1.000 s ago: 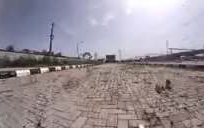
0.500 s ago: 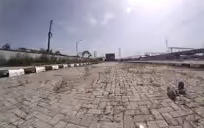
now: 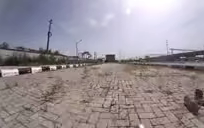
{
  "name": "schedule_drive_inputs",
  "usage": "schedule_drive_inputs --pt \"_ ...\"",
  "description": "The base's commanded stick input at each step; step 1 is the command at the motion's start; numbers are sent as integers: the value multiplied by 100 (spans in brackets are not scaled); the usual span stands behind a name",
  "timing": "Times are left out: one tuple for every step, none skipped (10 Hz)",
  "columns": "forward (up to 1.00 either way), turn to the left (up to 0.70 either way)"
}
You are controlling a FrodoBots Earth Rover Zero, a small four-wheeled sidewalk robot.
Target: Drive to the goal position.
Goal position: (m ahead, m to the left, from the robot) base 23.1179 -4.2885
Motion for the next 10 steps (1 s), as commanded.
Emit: schedule_drive_inputs --pt "100 0" --pt "100 0" --pt "100 0" --pt "100 0" --pt "100 0" --pt "100 0" --pt "100 0" --pt "100 0" --pt "100 0" --pt "100 0"
